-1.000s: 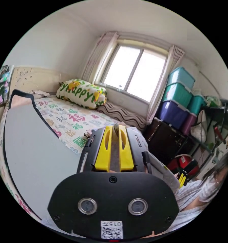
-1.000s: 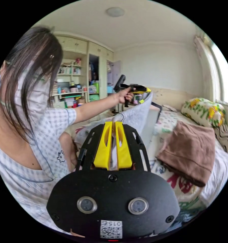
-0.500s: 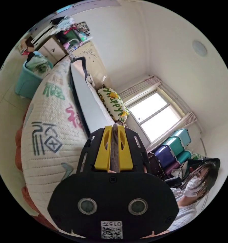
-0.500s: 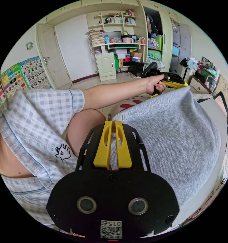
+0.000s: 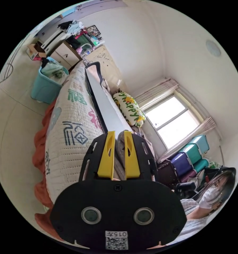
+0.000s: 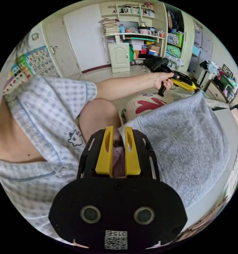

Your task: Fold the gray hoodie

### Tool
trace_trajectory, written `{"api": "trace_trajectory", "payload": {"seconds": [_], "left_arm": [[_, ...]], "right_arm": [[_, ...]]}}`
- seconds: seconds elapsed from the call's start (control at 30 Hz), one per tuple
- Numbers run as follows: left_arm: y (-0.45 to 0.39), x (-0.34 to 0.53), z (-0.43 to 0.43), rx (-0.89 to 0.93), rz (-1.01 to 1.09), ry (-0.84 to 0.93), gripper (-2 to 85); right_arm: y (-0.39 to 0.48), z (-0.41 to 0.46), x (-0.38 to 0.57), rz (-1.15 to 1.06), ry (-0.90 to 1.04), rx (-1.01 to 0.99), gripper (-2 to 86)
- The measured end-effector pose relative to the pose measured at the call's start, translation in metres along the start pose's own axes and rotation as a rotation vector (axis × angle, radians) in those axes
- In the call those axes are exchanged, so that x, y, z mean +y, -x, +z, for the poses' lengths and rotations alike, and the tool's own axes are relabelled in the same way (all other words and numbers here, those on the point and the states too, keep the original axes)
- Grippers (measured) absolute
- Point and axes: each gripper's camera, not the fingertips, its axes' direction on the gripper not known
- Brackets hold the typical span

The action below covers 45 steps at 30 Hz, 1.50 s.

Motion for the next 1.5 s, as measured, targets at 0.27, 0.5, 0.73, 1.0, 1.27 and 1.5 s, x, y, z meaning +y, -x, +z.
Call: {"api": "trace_trajectory", "payload": {"seconds": [0.27,0.5,0.73,1.0,1.27,1.5], "left_arm": [[-0.055,-0.012,0.041,-0.06,0.068,0.101,10.9],[-0.053,-0.021,0.08,0.011,-0.021,0.152,7.6],[-0.061,-0.028,0.085,-0.071,-0.009,0.237,5.2],[-0.093,-0.022,0.082,-0.162,0.019,0.202,7.3],[-0.118,-0.011,0.074,-0.137,0.029,0.166,8.0],[-0.125,-0.006,0.088,-0.17,0.034,0.209,5.3]], "right_arm": [[-0.065,-0.097,0.015,0.239,-0.292,0.462,6.3],[-0.215,-0.112,0.058,0.726,-0.234,0.796,9.0],[-0.238,-0.071,0.042,0.644,-0.169,0.743,7.3],[-0.205,-0.062,0.01,0.605,-0.053,0.882,5.6],[-0.034,-0.005,-0.053,0.081,-0.059,0.508,10.6],[-0.012,0.095,-0.073,-0.062,0.281,0.47,13.6]]}}
